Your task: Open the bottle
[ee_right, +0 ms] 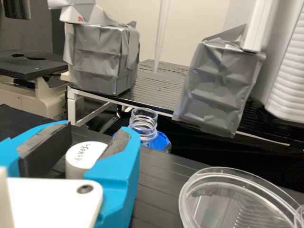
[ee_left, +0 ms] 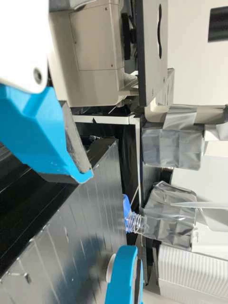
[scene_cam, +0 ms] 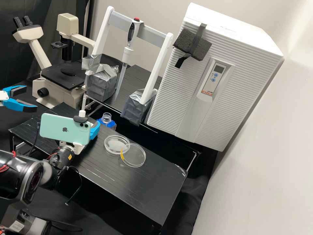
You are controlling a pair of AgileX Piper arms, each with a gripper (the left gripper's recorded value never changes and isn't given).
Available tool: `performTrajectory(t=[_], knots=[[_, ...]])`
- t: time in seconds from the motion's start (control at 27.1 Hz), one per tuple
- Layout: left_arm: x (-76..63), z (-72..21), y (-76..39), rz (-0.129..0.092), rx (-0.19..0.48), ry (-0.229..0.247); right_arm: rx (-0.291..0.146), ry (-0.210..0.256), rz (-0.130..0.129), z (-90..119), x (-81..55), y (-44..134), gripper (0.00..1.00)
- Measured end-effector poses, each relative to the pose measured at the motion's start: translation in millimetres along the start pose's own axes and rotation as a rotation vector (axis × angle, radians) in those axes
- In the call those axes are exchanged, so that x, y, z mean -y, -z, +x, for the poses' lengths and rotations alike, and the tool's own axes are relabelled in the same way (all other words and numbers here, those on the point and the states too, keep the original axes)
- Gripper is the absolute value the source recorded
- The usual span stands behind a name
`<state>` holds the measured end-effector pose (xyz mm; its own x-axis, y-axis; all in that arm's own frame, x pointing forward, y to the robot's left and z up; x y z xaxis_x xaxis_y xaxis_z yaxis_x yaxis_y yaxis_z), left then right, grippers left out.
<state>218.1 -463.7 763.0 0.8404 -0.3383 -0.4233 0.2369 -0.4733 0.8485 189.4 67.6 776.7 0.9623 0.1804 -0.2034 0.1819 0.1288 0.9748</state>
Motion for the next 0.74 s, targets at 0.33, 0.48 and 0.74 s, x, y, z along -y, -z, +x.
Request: performTrajectory(t=[0.33,0.48,0.74], knots=[[-0.9,-4.9,-1.5,0.0,-0.007,-0.011,0.01,-0.028,-0.02,3,-1.6,5.2,1.0],[-0.9,-5.5,-1.8,0.0,-0.008,-0.013,0.016,-0.089,-0.012,1,-5.1,8.9,1.0],[-1.5,-5.9,-0.4,-0.002,-0.015,-0.016,-0.045,-0.277,-0.023,-11,-17.4,17.3,1.0]])
